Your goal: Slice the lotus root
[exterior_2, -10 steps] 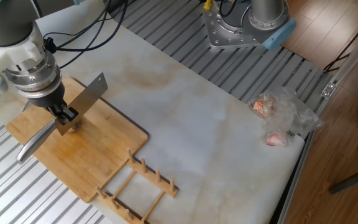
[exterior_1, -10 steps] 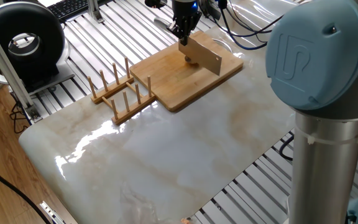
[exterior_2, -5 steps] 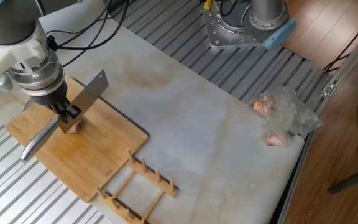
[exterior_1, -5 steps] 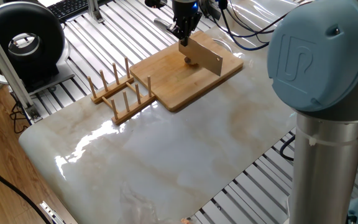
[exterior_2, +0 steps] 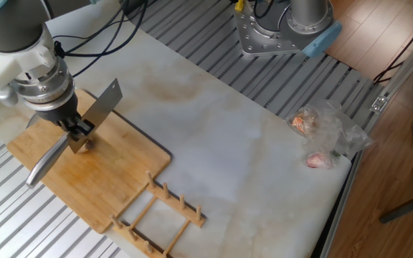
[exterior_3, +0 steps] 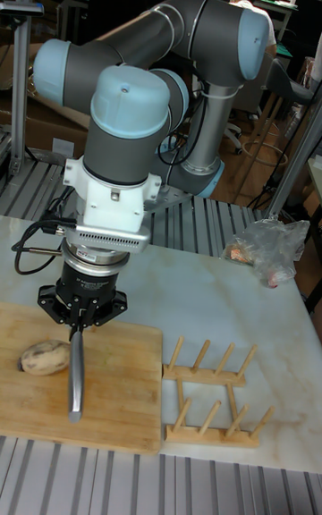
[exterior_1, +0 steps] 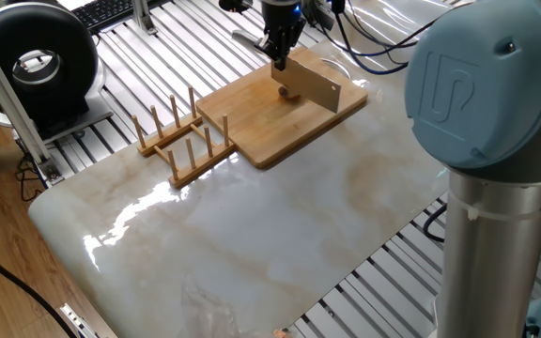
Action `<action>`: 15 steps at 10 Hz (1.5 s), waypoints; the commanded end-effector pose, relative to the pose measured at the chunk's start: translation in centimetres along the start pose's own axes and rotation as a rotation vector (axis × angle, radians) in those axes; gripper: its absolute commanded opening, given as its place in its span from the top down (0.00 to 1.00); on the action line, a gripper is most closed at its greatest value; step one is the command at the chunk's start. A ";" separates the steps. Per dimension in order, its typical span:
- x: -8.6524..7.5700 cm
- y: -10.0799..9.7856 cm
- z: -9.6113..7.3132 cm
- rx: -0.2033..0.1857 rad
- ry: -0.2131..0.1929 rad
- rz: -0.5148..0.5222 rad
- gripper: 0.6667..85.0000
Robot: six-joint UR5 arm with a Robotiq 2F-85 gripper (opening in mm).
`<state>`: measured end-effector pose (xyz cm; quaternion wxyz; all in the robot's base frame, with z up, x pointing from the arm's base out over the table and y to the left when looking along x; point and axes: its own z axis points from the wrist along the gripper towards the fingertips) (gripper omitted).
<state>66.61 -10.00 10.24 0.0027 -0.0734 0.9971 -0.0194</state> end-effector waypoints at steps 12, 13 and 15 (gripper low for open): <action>-1.4 -1.8 -2.5 -0.005 -0.010 -0.118 0.99; -1.5 -2.2 -2.8 0.002 -0.013 -0.133 0.99; -1.9 -3.4 -3.5 0.006 -0.015 -0.159 0.99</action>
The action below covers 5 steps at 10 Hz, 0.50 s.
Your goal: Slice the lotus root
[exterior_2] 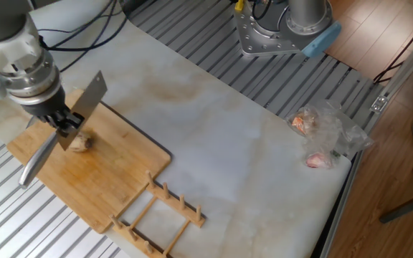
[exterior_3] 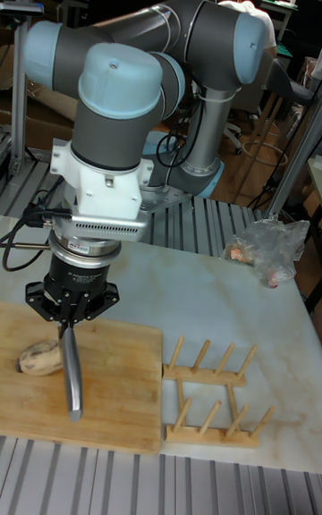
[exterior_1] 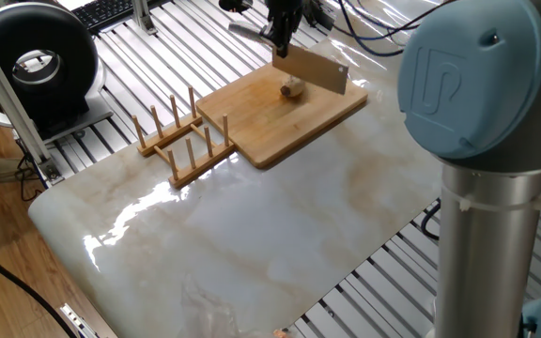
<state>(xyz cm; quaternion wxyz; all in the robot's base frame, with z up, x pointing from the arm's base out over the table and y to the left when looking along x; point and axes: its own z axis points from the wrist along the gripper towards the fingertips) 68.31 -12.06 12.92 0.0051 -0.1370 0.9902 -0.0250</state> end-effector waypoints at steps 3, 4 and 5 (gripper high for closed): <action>-1.5 -1.5 -0.4 -0.058 -0.034 -0.049 0.99; -1.9 -1.4 0.0 -0.065 -0.038 -0.048 0.99; -2.0 -1.3 0.2 -0.070 -0.038 -0.050 0.99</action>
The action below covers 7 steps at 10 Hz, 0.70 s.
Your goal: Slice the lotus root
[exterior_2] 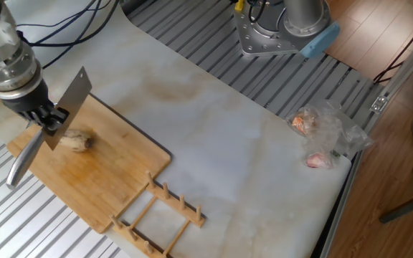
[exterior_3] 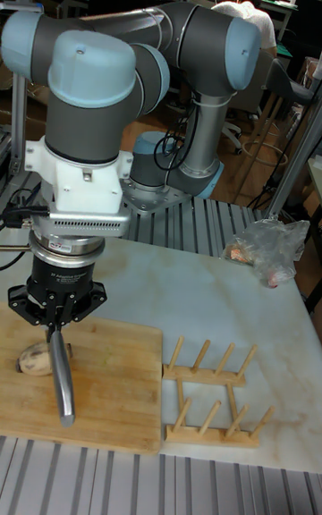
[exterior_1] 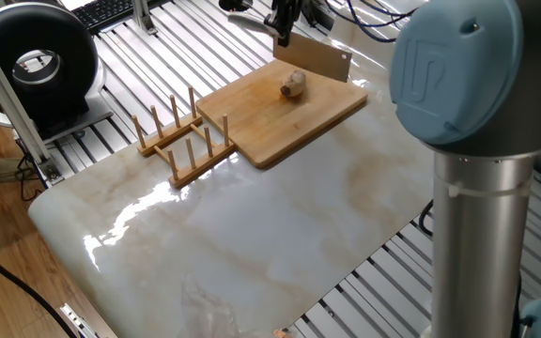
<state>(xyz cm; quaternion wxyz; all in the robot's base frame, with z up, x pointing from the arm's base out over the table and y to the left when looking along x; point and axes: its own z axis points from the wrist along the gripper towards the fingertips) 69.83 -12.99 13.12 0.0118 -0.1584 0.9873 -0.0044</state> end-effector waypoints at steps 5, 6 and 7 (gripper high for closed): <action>-0.5 -0.1 2.0 -0.051 -0.020 -0.011 0.99; -0.5 -0.1 2.0 -0.052 -0.017 -0.013 0.99; -0.4 0.5 2.0 -0.072 -0.014 -0.008 0.99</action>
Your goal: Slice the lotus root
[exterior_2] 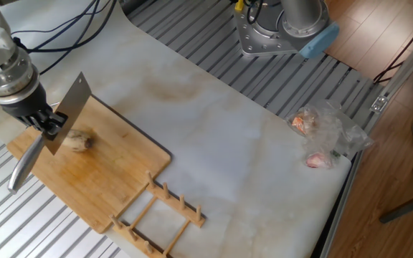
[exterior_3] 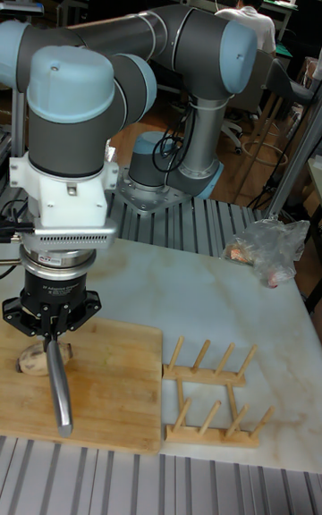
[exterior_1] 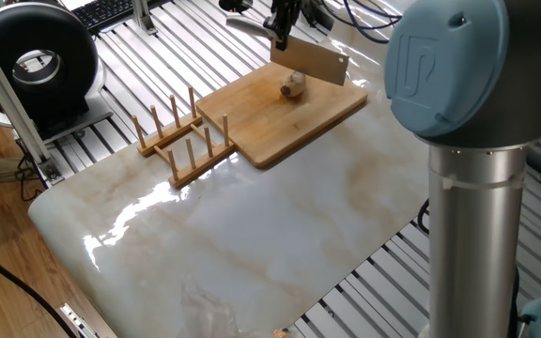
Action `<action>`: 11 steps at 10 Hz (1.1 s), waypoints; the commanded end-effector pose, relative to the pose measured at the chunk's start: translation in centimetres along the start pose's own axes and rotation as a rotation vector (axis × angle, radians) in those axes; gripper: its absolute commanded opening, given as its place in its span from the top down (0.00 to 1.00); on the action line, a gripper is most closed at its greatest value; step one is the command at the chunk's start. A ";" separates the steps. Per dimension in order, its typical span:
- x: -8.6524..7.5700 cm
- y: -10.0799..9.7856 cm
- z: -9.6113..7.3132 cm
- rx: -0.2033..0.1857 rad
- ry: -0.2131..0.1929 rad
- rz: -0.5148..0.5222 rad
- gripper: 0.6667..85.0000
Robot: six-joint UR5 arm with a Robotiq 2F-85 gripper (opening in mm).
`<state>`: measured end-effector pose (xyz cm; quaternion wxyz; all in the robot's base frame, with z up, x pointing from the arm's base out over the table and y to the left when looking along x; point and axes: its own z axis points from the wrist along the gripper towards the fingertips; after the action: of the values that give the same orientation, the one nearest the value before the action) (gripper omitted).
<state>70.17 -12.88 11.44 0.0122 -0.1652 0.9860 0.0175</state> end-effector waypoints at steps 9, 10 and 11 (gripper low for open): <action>-0.1 0.5 0.5 -0.031 -0.009 0.008 0.99; 0.0 0.4 0.5 -0.030 -0.008 0.007 0.99; 0.2 0.4 0.5 -0.033 -0.009 0.005 0.99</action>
<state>69.99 -12.57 10.87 0.0112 -0.1632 0.9861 0.0288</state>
